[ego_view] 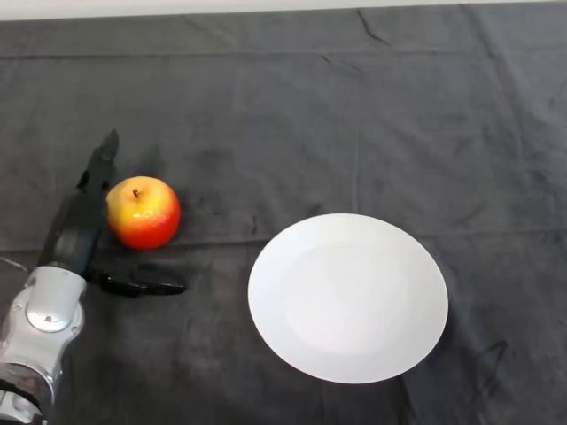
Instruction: Move the apple to the plate
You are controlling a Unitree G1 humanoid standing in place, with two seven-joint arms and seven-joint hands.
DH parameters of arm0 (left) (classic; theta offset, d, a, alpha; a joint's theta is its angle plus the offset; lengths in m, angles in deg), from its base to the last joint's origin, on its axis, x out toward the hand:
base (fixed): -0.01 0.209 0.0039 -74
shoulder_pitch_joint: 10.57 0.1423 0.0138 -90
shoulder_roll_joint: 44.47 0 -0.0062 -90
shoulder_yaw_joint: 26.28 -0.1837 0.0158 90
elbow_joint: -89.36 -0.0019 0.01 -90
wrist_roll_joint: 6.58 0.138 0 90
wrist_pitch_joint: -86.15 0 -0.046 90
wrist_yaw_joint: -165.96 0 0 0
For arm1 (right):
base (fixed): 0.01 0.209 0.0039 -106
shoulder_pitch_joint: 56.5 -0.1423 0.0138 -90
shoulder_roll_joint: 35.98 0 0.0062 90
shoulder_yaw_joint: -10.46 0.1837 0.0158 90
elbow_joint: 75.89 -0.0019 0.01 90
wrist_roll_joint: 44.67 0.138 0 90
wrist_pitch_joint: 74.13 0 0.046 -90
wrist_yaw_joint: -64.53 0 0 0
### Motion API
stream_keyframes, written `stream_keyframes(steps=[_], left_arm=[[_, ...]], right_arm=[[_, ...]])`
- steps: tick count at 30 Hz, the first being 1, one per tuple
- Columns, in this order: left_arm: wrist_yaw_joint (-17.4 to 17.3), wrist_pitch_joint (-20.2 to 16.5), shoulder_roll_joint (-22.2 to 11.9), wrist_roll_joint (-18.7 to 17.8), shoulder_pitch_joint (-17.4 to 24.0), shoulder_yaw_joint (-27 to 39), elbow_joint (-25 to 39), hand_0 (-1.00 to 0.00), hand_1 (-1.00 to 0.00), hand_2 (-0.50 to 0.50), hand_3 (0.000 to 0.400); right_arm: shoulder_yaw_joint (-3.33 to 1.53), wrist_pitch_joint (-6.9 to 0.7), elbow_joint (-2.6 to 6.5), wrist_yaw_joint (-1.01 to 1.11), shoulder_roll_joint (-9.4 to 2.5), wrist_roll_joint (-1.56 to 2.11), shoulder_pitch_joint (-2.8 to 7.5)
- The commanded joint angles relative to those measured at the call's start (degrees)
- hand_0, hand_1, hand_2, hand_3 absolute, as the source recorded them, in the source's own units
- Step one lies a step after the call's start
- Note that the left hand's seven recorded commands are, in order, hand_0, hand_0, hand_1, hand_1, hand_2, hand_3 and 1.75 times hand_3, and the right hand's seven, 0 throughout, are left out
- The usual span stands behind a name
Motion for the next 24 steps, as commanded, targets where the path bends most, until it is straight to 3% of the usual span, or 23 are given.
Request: stream_keyframes(steps=[1,15,24], left_arm=[[0.88,-1.04,-1.05,2.35,0.97,-1.88,-0.13,-1.0,-1.0,0.0,0.4],[3.7,-0.05,-2.57,4.11,-0.92,-2.52,0.81,-1.0,-1.0,0.0,0.4],[11.02,1.82,-2.77,5.8,-2.94,-2.27,3.88,-1.0,-1.0,0.0,0.4]], right_arm=[[0.29,0.39,0.32,0.01,0.99,0.45,2.01],[0.29,0.38,0.32,0.0,1.0,0.47,2.01],[0.29,0.37,0.34,0.01,1.01,0.48,2.0]])
